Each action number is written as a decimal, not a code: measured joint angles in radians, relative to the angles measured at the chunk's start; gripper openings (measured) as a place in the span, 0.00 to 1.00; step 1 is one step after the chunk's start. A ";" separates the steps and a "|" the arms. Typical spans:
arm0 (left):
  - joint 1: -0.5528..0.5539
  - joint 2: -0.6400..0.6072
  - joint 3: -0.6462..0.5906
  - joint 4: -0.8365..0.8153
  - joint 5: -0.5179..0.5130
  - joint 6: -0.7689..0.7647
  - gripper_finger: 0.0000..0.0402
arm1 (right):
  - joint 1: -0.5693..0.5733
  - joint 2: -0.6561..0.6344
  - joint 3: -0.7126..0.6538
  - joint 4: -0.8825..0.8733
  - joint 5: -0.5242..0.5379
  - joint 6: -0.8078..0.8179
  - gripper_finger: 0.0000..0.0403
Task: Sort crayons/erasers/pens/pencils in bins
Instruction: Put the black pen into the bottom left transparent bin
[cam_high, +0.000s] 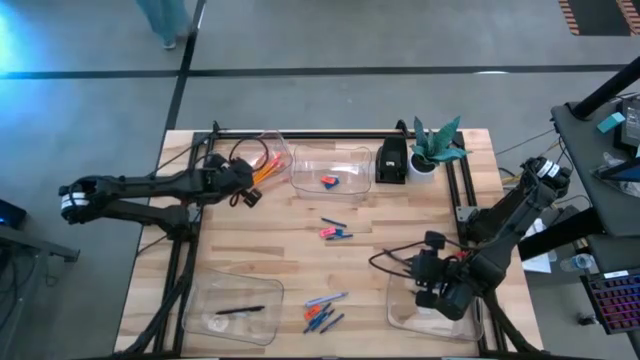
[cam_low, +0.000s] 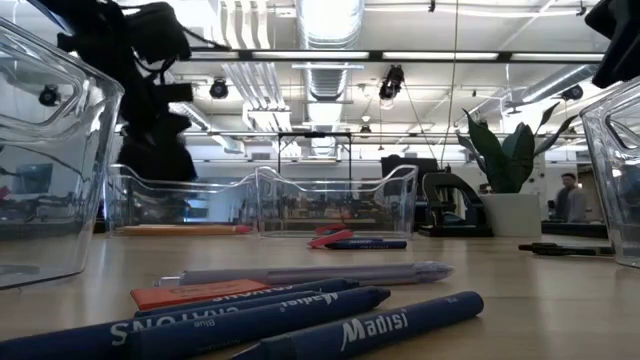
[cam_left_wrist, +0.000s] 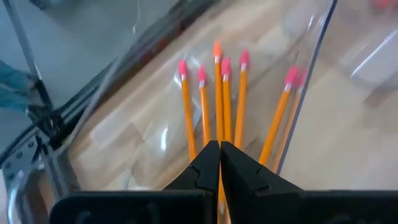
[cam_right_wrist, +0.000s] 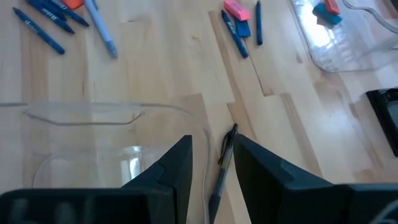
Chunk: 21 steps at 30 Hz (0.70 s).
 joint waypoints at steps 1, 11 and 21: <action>0.000 -0.006 0.010 0.008 0.000 0.000 0.00 | -0.007 0.000 0.000 -0.001 0.005 0.001 0.27; -0.028 0.000 0.050 0.396 0.394 0.049 0.00 | -0.187 0.000 0.000 -0.014 -0.054 0.075 0.27; -0.235 0.196 0.073 0.557 0.454 0.052 0.00 | -0.449 -0.035 0.000 -0.077 -0.297 -0.057 0.27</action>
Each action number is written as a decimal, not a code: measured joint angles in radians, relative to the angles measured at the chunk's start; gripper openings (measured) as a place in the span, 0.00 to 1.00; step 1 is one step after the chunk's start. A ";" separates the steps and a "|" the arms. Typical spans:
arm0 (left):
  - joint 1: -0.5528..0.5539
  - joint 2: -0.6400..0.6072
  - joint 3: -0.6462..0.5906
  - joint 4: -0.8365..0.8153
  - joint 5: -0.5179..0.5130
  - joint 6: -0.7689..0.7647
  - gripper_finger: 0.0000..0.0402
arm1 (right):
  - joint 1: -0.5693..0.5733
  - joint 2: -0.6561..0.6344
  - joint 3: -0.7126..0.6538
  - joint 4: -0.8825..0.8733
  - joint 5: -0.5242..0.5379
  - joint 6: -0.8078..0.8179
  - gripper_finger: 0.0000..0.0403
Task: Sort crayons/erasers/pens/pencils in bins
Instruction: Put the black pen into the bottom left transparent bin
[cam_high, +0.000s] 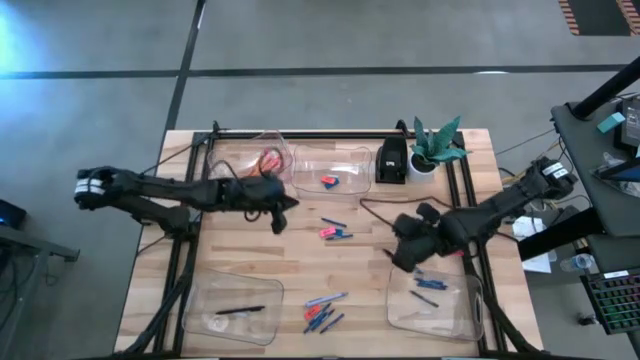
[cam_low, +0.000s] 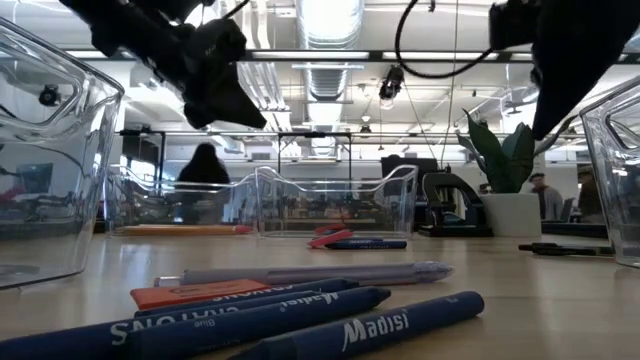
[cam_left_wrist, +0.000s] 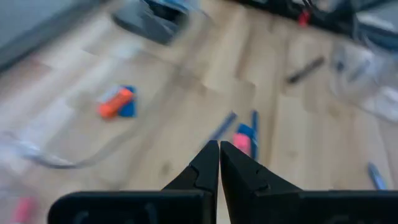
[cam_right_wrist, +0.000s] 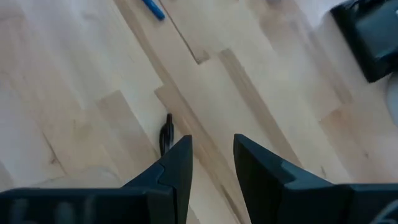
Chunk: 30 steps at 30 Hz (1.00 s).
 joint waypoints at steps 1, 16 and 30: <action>-0.021 0.021 0.005 0.005 0.000 -0.001 0.00 | -0.024 -0.002 -0.001 0.001 -0.031 -0.007 0.27; -0.256 0.165 0.073 0.097 -0.043 -0.003 0.00 | -0.117 0.011 -0.106 0.219 -0.310 -0.020 0.27; -0.310 0.163 0.071 0.145 -0.046 -0.003 0.00 | -0.001 0.020 -0.147 0.375 -0.504 0.071 0.27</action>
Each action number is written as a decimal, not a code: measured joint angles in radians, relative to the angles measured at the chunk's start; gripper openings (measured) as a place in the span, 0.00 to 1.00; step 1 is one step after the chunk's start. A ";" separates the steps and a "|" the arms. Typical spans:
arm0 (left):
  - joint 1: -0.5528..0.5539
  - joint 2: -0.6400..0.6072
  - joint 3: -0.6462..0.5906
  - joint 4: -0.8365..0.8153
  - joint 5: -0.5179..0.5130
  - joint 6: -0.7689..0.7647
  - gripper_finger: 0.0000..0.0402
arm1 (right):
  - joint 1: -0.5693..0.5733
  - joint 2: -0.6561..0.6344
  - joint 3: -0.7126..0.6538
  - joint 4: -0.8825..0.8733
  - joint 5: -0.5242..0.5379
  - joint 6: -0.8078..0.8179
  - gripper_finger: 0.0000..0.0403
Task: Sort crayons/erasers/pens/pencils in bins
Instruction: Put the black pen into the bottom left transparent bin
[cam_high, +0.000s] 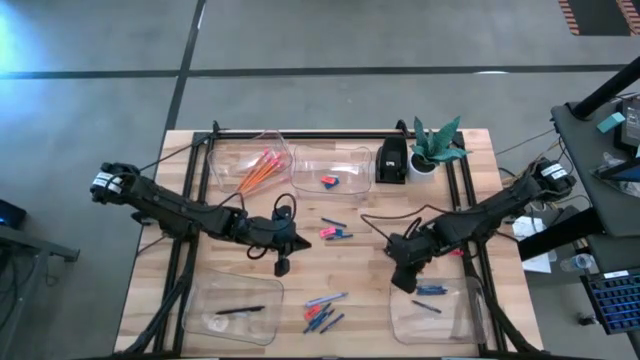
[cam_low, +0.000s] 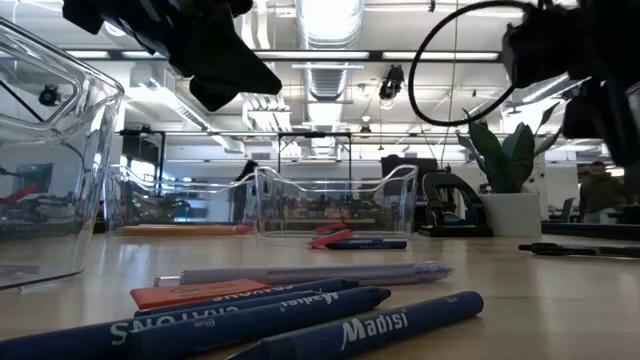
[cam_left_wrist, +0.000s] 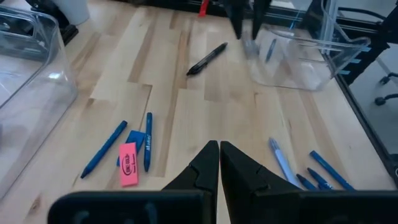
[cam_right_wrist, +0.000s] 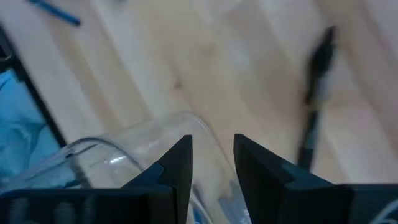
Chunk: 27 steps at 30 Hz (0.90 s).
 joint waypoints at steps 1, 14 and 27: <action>0.000 0.000 -0.001 0.000 -0.001 0.000 0.00 | 0.013 0.000 0.000 0.005 0.000 0.002 0.27; 0.000 0.000 -0.001 -0.001 -0.027 0.000 0.00 | -0.040 -0.002 0.000 -0.066 0.120 -0.041 0.27; 0.000 0.001 -0.002 0.004 -0.027 -0.002 0.00 | -0.070 -0.001 -0.100 -0.054 0.082 0.079 0.31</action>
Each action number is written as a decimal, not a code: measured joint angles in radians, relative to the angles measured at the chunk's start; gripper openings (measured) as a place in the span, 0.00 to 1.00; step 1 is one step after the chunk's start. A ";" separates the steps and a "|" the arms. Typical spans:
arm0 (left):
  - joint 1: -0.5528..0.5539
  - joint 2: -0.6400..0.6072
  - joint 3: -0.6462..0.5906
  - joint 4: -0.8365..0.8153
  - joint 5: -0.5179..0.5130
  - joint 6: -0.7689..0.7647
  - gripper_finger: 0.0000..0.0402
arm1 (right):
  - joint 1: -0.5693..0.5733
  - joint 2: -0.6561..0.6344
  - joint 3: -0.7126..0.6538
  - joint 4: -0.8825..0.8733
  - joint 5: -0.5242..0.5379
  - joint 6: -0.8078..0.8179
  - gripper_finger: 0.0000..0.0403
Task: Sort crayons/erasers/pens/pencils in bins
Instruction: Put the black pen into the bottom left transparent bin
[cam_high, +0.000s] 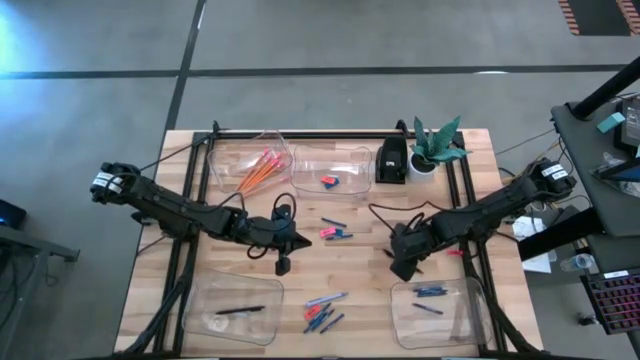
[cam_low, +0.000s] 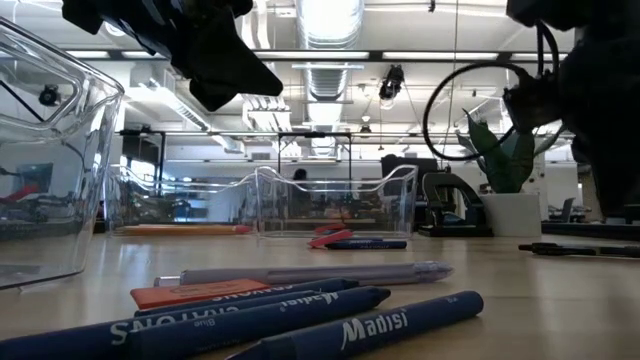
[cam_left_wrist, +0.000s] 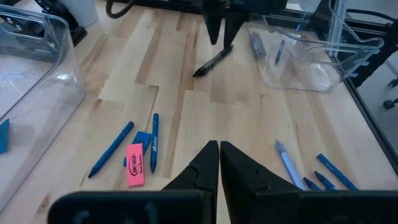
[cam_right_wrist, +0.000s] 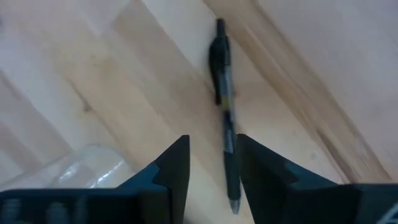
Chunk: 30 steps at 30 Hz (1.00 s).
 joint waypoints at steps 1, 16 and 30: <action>0.000 0.000 0.000 0.000 0.000 0.000 0.00 | 0.000 0.000 -0.007 0.003 0.000 0.007 0.33; 0.000 0.000 -0.007 0.020 -0.003 0.003 0.00 | -0.001 0.114 -0.029 0.050 -0.018 0.016 0.40; 0.000 0.000 -0.009 0.019 -0.004 0.003 0.00 | -0.005 0.188 -0.016 0.030 0.008 -0.015 0.27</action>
